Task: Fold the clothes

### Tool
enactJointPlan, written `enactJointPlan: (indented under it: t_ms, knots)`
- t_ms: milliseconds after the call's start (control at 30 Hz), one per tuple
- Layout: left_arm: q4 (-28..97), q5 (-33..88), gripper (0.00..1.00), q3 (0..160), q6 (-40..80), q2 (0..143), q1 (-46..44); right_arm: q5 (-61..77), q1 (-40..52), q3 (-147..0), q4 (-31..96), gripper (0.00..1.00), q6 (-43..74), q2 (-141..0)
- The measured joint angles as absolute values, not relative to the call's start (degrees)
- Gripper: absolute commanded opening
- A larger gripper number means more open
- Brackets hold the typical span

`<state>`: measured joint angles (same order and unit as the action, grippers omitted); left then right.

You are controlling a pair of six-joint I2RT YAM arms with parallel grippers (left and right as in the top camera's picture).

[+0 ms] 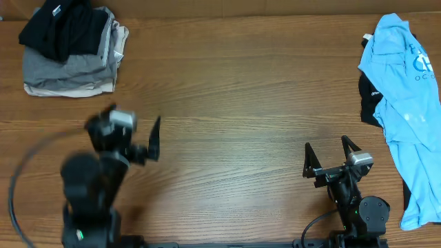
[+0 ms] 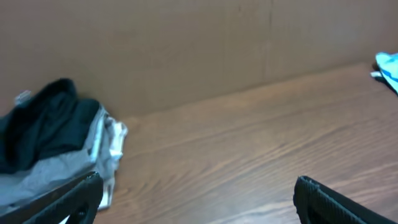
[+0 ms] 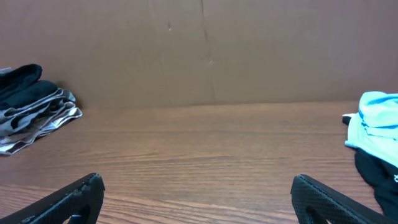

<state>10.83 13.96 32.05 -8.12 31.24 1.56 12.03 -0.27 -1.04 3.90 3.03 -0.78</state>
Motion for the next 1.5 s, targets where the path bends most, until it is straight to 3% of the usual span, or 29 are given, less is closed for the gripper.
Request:
enactJointPlan:
  t_ms: [200, 467, 1500]
  knots:
    - [7.4, 13.3, 1.00, 17.1, -5.8, 13.3, 4.8, 12.0, -0.3, -1.0, 3.9, 1.00, 3.0, -0.8]
    - [2.1, 11.1, 1.00, 5.1, -2.9, 2.4, 4.9, 12.0, -0.3, -1.0, 3.9, 1.00, 3.0, -0.8]
    - [3.6, 8.3, 1.00, 0.6, -1.8, 1.0, -0.8, 12.0, -0.3, -1.0, 3.9, 1.00, 3.0, -0.8]
